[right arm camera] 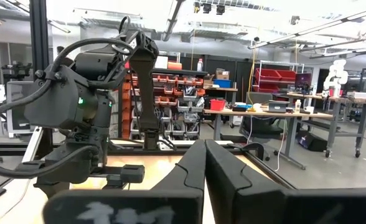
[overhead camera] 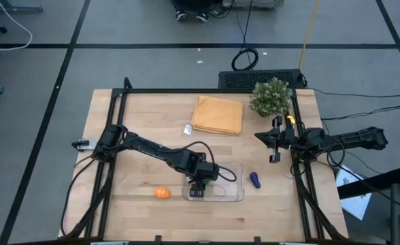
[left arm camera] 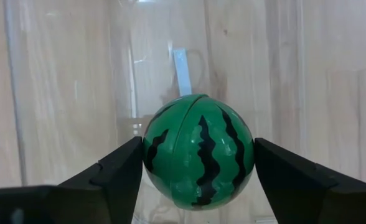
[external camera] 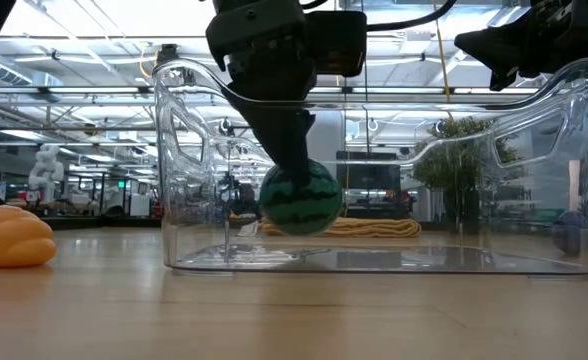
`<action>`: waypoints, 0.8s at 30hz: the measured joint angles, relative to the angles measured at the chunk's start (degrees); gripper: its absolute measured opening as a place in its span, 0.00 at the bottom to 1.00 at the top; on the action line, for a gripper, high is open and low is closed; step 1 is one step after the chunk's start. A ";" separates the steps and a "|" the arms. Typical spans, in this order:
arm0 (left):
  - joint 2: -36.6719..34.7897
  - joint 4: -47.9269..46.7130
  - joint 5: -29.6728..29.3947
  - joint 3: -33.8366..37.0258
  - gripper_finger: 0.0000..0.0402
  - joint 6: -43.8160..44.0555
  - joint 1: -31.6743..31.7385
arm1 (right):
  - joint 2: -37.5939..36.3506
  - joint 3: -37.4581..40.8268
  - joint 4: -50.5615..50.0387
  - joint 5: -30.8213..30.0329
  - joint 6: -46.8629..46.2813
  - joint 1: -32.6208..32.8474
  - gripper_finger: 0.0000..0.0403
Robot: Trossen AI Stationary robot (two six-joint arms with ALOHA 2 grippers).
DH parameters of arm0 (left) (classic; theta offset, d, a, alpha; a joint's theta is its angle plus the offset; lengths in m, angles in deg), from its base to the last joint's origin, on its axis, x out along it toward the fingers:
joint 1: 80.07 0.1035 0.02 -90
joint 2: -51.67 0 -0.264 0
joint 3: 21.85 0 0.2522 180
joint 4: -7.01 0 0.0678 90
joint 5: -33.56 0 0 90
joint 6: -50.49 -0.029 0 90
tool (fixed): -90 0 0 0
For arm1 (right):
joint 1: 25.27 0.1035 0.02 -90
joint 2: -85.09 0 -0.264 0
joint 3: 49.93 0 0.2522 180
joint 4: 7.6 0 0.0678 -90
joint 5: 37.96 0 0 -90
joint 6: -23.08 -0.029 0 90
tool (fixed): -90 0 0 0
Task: Pick and placing Produce into tupperware
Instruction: Put the watermelon into the transparent bin
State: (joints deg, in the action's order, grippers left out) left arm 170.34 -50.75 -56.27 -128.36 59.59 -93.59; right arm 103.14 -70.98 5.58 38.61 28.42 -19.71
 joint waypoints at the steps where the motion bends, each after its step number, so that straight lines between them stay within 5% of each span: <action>1: 0.00 -0.08 0.21 0.00 0.68 -0.06 0.00 | 0.00 0.00 0.01 0.00 0.00 0.00 0.00; 24: 1.31 -0.57 1.39 -0.07 0.69 -1.48 0.00 | 0.00 0.00 -0.02 0.00 -0.06 -0.01 0.00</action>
State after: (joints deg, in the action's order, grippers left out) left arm 171.65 -51.32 -54.88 -128.43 58.11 -93.59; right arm 103.14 -70.98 5.55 38.61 28.36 -19.72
